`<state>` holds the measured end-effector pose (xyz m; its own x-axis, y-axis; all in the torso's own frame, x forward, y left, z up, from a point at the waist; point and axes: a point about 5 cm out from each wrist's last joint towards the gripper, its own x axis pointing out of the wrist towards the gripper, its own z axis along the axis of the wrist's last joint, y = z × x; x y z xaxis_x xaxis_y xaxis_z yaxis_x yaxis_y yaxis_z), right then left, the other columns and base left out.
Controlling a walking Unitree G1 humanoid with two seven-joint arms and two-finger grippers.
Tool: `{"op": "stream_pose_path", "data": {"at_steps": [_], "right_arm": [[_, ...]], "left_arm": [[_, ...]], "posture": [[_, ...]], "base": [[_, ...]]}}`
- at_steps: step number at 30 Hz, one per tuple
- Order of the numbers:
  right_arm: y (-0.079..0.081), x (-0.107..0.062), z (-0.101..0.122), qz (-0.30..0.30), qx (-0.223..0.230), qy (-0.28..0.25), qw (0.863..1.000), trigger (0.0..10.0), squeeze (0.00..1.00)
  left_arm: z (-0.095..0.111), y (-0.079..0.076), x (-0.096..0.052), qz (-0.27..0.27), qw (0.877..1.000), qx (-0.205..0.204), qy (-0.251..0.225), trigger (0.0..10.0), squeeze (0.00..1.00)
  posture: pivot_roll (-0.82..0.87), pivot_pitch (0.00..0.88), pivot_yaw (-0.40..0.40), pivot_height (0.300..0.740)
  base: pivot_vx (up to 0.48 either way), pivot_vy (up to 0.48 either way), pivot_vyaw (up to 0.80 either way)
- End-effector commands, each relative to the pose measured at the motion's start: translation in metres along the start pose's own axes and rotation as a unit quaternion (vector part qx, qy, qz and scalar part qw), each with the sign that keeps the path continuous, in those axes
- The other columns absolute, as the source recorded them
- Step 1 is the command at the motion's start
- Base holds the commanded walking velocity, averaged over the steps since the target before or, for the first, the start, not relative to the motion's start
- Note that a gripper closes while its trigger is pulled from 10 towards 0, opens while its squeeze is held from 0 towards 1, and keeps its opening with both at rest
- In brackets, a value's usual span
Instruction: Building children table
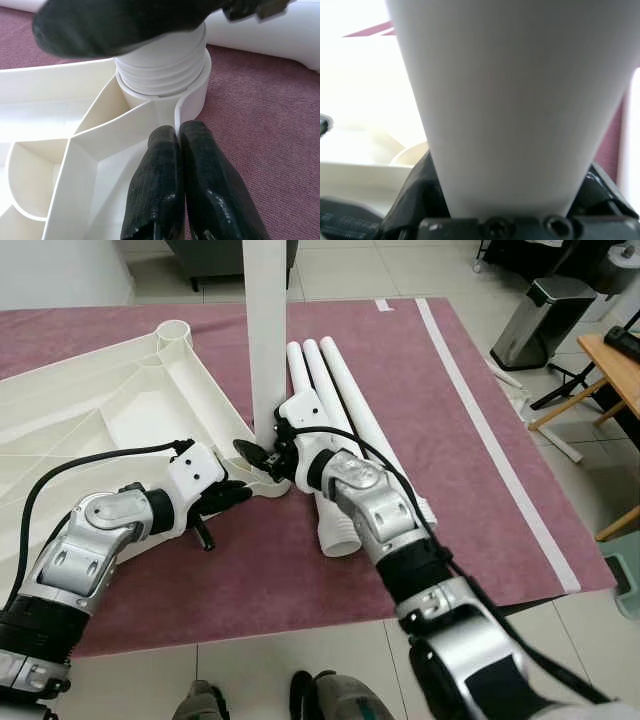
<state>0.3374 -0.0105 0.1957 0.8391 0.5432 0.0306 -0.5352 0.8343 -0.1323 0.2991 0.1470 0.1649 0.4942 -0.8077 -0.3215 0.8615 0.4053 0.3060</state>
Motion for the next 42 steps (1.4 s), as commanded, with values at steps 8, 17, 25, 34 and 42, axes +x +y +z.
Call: {"op": "stream_pose_path", "data": {"at_steps": [8,17,25,34,42], "right_arm": [[-0.019,-0.002,-0.018,-0.072,-0.001,0.043,0.996,10.0,0.00],[-0.042,0.003,0.023,0.124,-0.080,-0.021,0.989,10.0,0.00],[-0.054,0.000,0.021,0.274,-0.107,0.013,0.956,10.0,0.00],[-0.066,0.007,0.026,0.255,-0.083,0.012,0.963,0.0,0.00],[-0.056,0.015,0.008,0.155,-0.073,0.042,0.984,0.0,0.00]], "left_arm": [[-0.004,-0.036,0.014,-0.135,0.991,-0.010,-0.017,0.0,0.00],[-0.005,-0.036,0.014,-0.133,0.991,-0.011,-0.016,0.0,0.00],[-0.004,-0.036,0.013,-0.134,0.991,-0.011,-0.017,0.0,0.00],[-0.005,-0.037,0.011,-0.130,0.991,-0.013,-0.015,0.0,0.00],[-0.005,-0.038,0.010,-0.129,0.991,-0.014,-0.016,0.0,0.00]], "posture": [[0.10,0.186,-0.019,0.740],[0.10,0.188,-0.016,0.740],[0.11,0.195,-0.018,0.740],[0.12,0.191,-0.024,0.740],[0.11,0.191,-0.023,0.740]], "base": [[0.000,0.000,0.00],[0.000,0.000,0.00],[0.000,0.000,0.00],[0.000,0.000,0.00],[0.000,0.000,0.00]]}}
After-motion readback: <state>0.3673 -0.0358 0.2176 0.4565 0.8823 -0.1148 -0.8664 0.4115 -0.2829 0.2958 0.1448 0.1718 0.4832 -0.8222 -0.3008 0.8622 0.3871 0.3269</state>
